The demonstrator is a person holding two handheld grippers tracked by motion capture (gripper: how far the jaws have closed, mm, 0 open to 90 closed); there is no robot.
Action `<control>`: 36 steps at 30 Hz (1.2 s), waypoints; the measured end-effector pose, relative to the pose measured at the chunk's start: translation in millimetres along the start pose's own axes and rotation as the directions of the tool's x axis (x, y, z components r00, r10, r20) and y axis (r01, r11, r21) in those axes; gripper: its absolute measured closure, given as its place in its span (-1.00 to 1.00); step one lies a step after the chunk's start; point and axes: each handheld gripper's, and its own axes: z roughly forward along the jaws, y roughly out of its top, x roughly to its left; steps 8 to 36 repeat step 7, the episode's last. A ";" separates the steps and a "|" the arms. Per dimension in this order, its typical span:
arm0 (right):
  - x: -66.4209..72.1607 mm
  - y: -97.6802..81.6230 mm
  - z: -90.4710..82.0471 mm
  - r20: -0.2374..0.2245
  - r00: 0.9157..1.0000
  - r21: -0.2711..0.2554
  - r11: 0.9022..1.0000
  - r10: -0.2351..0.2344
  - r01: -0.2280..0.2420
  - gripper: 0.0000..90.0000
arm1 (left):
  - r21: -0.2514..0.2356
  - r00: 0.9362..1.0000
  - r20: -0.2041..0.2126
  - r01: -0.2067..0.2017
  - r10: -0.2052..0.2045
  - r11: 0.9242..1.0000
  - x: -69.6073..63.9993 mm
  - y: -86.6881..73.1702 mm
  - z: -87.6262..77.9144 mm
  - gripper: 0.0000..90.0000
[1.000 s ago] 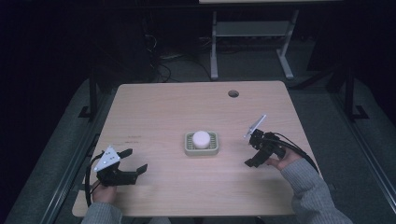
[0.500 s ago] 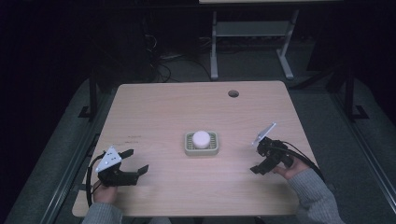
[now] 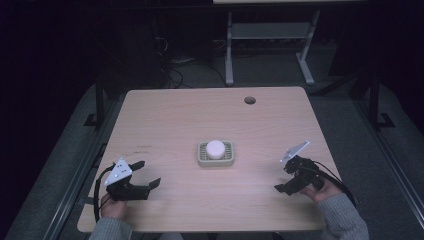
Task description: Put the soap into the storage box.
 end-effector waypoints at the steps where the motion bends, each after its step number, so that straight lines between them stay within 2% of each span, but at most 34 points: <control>1: 0.8 -2.4 -0.2 -0.002 1.000 -0.006 1.000 0.004 -0.004 -0.51 | 0.001 1.000 0.001 -0.002 0.002 1.000 0.0 0.0 -0.1 -0.71; 7: 10.5 -14.7 -1.0 0.046 0.999 -0.040 0.999 0.012 -0.010 -0.56 | -0.009 1.000 0.004 -0.009 0.009 1.000 -1.7 0.3 0.2 -0.72; 36: 10.5 -14.7 -1.0 0.046 0.999 -0.040 0.999 0.012 -0.010 -0.56 | -0.009 1.000 0.004 -0.009 0.009 1.000 -1.7 0.3 0.2 -0.72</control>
